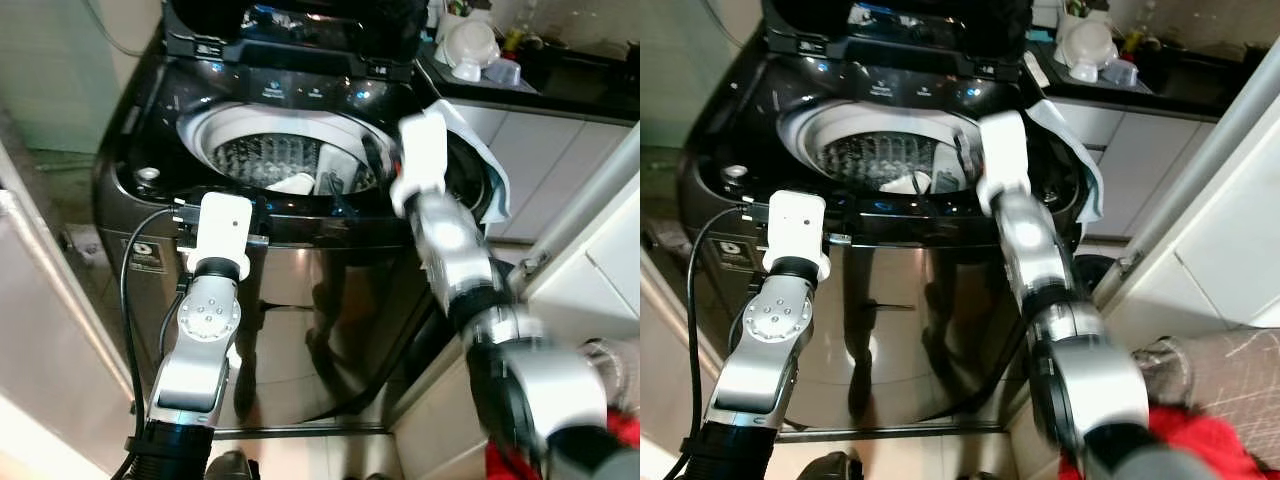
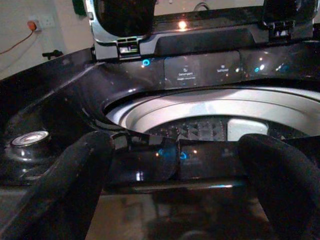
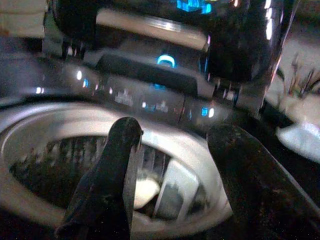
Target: Clothes washing
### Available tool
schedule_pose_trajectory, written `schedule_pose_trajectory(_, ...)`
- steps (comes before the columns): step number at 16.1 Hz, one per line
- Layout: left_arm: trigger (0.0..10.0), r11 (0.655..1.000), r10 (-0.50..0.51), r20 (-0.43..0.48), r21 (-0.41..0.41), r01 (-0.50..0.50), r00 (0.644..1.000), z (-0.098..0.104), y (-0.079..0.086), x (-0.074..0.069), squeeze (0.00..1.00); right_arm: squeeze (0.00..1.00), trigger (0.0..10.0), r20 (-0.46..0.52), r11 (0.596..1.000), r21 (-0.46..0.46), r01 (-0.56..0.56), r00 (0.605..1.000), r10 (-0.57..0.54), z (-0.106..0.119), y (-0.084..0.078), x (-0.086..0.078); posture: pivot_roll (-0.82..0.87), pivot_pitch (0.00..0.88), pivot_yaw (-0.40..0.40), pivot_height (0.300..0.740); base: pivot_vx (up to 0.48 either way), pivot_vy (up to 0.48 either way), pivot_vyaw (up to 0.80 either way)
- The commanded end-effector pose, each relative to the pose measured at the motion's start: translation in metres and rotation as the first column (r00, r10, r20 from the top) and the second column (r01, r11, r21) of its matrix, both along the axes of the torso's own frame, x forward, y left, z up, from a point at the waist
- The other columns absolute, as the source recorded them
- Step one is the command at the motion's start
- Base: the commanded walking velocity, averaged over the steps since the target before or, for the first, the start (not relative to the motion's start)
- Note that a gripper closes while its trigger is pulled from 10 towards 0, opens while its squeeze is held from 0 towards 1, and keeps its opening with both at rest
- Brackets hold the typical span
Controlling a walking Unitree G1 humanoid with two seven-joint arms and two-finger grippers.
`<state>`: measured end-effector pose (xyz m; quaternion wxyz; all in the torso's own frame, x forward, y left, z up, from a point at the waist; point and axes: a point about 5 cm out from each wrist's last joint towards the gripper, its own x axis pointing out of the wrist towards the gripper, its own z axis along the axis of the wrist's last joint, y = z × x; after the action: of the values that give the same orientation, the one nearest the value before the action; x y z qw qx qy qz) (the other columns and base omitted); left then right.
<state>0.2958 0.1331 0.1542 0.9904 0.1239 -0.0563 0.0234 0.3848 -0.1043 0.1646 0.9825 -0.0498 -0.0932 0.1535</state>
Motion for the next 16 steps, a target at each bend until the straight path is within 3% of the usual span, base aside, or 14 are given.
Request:
schedule_pose_trajectory(1, 10.0, 1.000, -0.019, 0.001, -0.005, 0.019, 1.000, 0.000, -0.003, 0.001, 0.00, 0.00, 10.0, 0.039, 1.000, -0.009, -0.028, 0.999, 0.028, 0.006, 0.000, -0.002, 0.09, 0.002, -0.087, 0.740, 0.000, 0.480, -0.80)
schedule_pose_trajectory(3, 10.0, 1.000, -0.015, 0.004, 0.010, 0.015, 1.000, 0.000, -0.004, 0.002, 0.00, 0.00, 10.0, -0.012, 1.000, -0.024, 0.012, 1.000, -0.012, -0.009, -0.009, -0.006, 0.09, 0.002, -0.087, 0.740, 0.000, 0.000, -0.40)
schedule_pose_trajectory(16, 10.0, 1.000, 0.002, -0.022, -0.005, -0.003, 1.000, -0.003, -0.005, 0.005, 0.00, 0.00, 10.0, -0.127, 0.999, -0.005, -0.044, 0.991, 0.043, -0.036, -0.008, -0.022, 0.07, 0.022, -0.071, 0.740, -0.039, 0.000, 0.00)
